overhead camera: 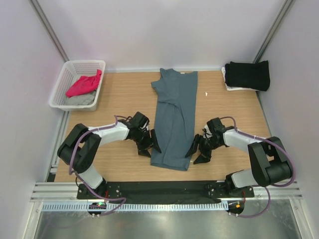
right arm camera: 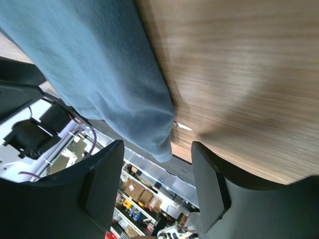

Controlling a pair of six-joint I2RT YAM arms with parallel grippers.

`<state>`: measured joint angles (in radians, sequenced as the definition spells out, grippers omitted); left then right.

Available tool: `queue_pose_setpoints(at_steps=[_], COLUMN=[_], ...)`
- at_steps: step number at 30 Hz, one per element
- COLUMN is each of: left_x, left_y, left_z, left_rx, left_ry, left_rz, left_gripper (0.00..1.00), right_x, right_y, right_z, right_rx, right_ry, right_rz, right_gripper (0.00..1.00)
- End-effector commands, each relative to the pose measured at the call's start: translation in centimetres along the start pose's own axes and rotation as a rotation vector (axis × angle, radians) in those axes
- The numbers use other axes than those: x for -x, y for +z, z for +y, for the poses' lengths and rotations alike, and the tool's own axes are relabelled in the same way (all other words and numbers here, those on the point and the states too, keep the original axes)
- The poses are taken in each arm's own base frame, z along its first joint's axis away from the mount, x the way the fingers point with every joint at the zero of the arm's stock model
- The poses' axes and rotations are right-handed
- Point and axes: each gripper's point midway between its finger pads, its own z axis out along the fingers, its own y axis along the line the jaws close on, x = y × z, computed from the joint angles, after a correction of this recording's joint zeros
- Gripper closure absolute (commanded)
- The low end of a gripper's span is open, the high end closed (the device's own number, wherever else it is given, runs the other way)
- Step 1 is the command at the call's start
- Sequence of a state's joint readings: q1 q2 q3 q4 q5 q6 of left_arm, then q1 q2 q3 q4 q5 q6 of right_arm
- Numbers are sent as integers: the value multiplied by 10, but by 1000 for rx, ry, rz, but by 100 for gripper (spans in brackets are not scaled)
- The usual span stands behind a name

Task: Fold and stack the t-shirts
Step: Fold the tshirt

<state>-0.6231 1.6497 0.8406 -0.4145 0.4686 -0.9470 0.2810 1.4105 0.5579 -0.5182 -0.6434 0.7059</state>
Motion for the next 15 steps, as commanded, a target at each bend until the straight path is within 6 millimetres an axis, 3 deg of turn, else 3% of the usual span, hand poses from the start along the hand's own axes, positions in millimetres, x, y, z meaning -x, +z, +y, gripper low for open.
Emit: queue_pose_setpoints(at_steps=[1,9,15], left_x=[4,-9,-15], left_y=[7,9,13], left_z=[2,14,18], left_rx=[-9,26,32], left_ry=[-13,-30,-29], left_rz=[-6,31,36], left_gripper=[38,49,57], right_x=[-5,-8,-1], right_y=[3,9,13], right_z=[1,1,6], right_rx=[4,11,47], right_ry=[9,0,-7], right_rz=[20,25,6], right_gripper=[38,42,51])
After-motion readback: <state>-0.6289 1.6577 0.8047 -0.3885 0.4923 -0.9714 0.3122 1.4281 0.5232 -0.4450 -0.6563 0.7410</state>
